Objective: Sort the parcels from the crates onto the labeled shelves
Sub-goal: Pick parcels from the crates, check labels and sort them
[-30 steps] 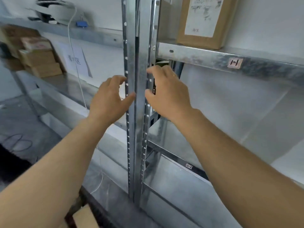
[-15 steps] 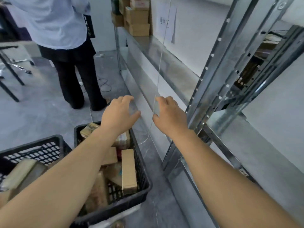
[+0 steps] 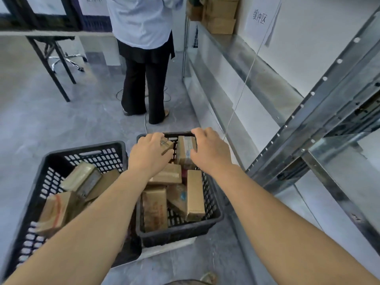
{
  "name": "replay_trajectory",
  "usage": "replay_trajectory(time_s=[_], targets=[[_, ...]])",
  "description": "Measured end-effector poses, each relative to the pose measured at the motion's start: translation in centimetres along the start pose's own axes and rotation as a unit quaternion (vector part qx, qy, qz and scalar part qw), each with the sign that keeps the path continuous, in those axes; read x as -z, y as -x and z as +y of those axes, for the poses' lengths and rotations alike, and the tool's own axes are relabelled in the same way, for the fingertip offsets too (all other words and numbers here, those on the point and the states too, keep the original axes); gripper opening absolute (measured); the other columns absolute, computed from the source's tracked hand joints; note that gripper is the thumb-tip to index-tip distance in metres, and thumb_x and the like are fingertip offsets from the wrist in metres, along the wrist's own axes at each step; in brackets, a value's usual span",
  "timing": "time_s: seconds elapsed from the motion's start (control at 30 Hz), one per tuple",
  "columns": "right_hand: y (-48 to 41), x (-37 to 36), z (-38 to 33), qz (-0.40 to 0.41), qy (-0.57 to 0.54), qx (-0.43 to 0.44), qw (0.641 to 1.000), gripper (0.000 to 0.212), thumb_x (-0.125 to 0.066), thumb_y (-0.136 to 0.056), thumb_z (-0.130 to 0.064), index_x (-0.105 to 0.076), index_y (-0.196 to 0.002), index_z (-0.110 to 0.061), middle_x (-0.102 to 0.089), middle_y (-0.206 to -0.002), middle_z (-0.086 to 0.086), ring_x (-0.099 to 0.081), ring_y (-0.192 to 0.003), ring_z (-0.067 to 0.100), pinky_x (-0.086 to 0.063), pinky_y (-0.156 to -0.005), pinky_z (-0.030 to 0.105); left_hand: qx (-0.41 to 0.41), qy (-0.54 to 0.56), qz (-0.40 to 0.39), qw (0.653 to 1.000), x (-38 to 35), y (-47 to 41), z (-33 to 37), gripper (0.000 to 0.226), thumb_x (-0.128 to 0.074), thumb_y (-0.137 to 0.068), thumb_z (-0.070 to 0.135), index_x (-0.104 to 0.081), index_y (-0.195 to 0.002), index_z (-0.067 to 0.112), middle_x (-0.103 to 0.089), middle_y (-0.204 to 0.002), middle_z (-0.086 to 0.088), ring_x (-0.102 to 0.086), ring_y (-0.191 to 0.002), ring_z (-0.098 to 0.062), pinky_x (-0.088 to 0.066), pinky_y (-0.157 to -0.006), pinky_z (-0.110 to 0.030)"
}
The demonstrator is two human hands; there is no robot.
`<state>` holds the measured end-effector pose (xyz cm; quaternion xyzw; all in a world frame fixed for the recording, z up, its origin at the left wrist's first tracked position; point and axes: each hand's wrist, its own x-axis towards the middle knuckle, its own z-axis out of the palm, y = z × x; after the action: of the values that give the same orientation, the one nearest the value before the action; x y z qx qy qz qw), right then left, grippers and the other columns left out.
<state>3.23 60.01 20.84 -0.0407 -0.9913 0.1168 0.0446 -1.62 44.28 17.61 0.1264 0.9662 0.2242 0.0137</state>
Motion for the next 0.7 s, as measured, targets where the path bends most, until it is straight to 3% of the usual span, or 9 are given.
replay_trajectory(time_s=[0.2, 0.37, 0.6, 0.7], targets=[[-0.5, -3.2, -9.5, -0.03, 0.007, -0.006, 0.999, 0.052, -0.055, -0.092, -0.027, -0.037, -0.14, -0.021, -0.044, -0.132, 0.007, -0.044, -0.121, 0.027, -0.043, -0.088, 0.036, 0.012, -0.001, -0.01, 1.0, 3.8, 2.6, -9.6, 0.057, -0.056, -0.09, 0.042, -0.041, -0.139, 0.017, -0.048, -0.138, -0.006, -0.041, -0.127, -0.026, -0.037, -0.1, -0.038], [-0.7, -6.6, -17.5, -0.064, -0.014, 0.01, 0.998, 0.049, -0.054, -0.091, -0.021, -0.04, -0.138, -0.019, -0.043, -0.133, 0.008, -0.046, -0.119, 0.028, -0.045, -0.087, 0.039, 0.046, -0.005, -0.023, 0.999, 6.3, 4.3, -18.5, 0.061, -0.055, -0.09, 0.044, -0.038, -0.142, 0.017, -0.044, -0.144, -0.004, -0.038, -0.133, -0.024, -0.034, -0.106, -0.038], [-2.1, -10.3, -24.9, -0.093, -0.012, 0.035, 0.995, 0.048, -0.053, -0.093, -0.026, -0.039, -0.138, -0.02, -0.043, -0.136, 0.007, -0.045, -0.123, 0.025, -0.046, -0.088, 0.038, 0.108, 0.001, -0.04, 0.993, 8.3, 6.1, -27.4, 0.054, -0.052, -0.091, 0.043, -0.04, -0.139, 0.021, -0.046, -0.139, -0.001, -0.042, -0.124, -0.022, -0.04, -0.094, -0.038], [-2.7, -12.3, -26.5, -0.119, -0.009, 0.052, 0.992, 0.046, -0.053, -0.093, -0.025, -0.04, -0.136, -0.019, -0.045, -0.131, 0.006, -0.047, -0.12, 0.025, -0.046, -0.084, 0.035, 0.159, 0.01, -0.05, 0.986, 8.2, 6.9, -30.6, 0.057, -0.055, -0.089, 0.043, -0.04, -0.139, 0.02, -0.047, -0.138, -0.003, -0.043, -0.125, -0.023, -0.042, -0.097, -0.04]])
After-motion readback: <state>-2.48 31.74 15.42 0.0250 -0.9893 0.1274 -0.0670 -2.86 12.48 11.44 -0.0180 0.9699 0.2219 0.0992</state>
